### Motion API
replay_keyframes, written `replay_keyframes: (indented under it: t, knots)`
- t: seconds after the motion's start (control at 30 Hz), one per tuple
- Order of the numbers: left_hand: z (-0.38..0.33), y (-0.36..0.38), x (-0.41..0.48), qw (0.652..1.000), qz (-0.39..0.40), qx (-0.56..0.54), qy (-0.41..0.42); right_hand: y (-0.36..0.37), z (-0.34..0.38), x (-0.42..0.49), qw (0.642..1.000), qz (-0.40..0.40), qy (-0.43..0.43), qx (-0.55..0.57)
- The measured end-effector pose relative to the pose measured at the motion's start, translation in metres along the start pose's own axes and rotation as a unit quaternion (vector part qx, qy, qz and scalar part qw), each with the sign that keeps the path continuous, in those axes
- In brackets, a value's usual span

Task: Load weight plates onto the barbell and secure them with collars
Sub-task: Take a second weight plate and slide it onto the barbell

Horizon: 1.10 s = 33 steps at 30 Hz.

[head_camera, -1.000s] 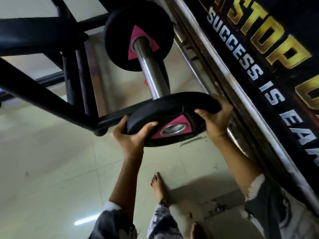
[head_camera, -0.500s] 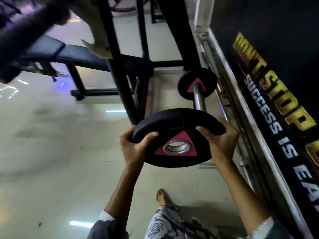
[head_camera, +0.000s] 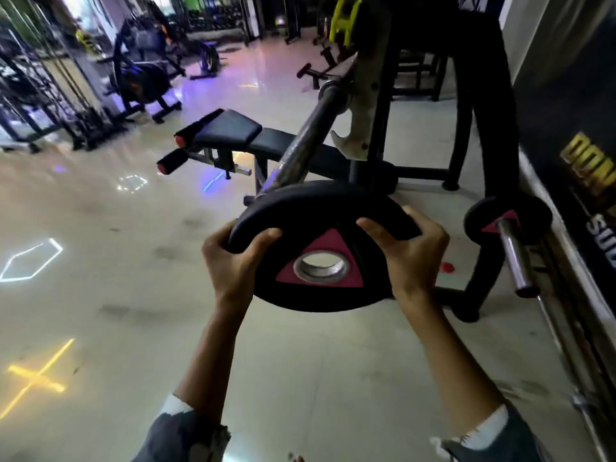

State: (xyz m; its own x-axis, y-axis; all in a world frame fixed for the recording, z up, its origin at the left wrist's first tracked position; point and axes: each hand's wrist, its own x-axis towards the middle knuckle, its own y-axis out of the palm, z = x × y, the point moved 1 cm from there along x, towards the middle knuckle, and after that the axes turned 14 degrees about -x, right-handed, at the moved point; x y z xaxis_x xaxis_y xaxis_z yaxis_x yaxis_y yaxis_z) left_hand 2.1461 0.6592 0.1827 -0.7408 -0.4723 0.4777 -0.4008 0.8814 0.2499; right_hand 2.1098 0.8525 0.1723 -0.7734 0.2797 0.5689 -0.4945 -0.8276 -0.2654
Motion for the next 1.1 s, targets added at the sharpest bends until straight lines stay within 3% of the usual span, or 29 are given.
replay_keyframes:
  t: [0.23,0.37,0.57,1.1]
  knots:
    - [0.008,-0.046,0.080,0.996,0.075,-0.042,-0.011,0.070,0.046,0.004,0.998,-0.050,0.038,-0.028]
    - [0.021,-0.053,0.103,0.994,0.083,-0.064,-0.025,0.085,0.055,0.008,0.994,-0.077,0.027,-0.076]
    - [0.027,-0.052,0.111,0.985,0.135,-0.108,-0.029,0.087,0.061,0.002,0.992,-0.104,0.048,-0.056]
    - [0.075,-0.002,0.178,0.989,0.139,-0.051,0.009,0.117,0.015,0.079,0.989,-0.142,0.009,-0.040]
